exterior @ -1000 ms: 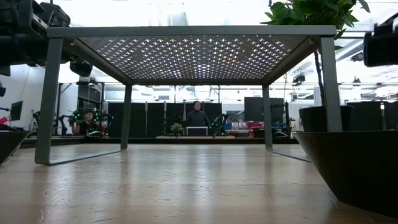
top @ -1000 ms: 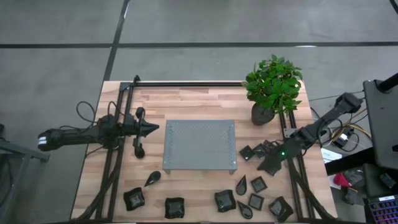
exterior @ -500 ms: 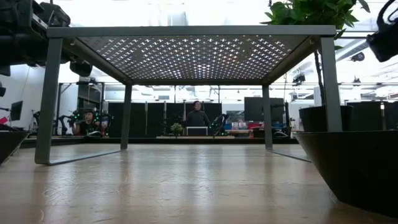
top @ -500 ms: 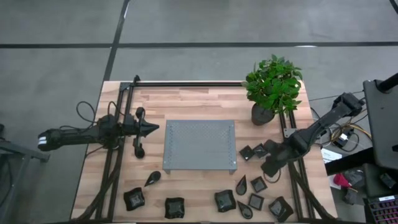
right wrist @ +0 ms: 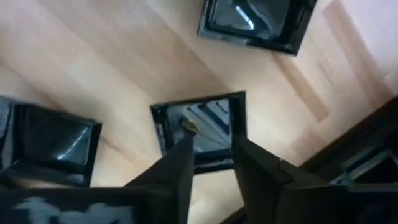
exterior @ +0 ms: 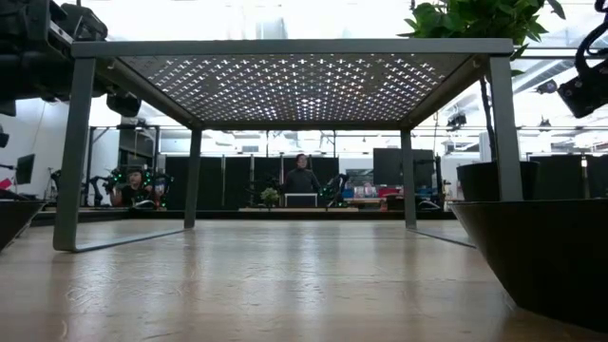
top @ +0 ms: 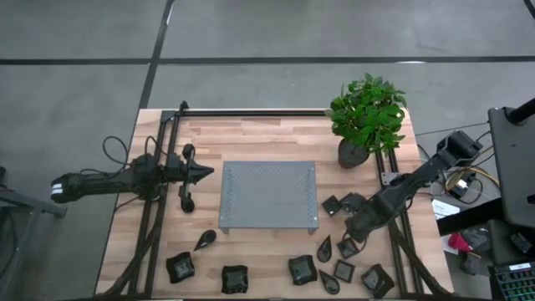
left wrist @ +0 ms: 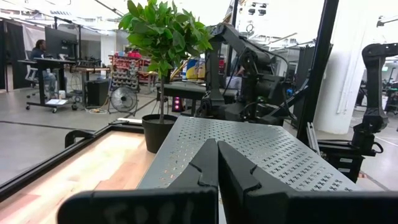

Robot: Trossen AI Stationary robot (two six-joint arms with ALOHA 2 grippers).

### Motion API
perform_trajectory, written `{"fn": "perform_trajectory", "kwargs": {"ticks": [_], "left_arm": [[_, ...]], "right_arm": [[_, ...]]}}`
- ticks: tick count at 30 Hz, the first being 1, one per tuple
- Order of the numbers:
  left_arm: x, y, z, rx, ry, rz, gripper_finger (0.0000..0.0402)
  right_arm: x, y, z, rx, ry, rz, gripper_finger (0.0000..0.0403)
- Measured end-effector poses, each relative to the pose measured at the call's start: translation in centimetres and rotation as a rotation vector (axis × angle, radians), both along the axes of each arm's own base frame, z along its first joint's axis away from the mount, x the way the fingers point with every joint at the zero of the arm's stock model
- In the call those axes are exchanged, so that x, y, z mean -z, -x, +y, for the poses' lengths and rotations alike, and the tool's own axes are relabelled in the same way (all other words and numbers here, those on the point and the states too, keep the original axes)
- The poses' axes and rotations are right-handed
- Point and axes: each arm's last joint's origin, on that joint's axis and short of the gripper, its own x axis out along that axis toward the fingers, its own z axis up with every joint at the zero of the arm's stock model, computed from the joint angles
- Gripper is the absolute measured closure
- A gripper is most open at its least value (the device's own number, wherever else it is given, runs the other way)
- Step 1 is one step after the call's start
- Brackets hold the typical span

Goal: Pick & Place Mini shaped plates
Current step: Put the black square plate on the shelf

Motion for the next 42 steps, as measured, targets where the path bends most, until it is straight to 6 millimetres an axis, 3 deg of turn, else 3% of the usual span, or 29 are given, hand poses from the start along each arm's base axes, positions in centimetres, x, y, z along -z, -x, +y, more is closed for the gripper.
{"fn": "perform_trajectory", "kwargs": {"ticks": [23, 42], "left_arm": [[0.0, 0.0, 0.0, 0.000, 0.000, 0.001, 0.0401], [0.0, 0.0, 0.0, 0.000, 0.000, 0.001, 0.0401]], "right_arm": [[2.8, -0.1, 0.1, -0.036, 0.090, 0.083, 0.0271], [3.9, 0.3, -0.2, -0.036, 0.080, 0.064, 0.0313]]}}
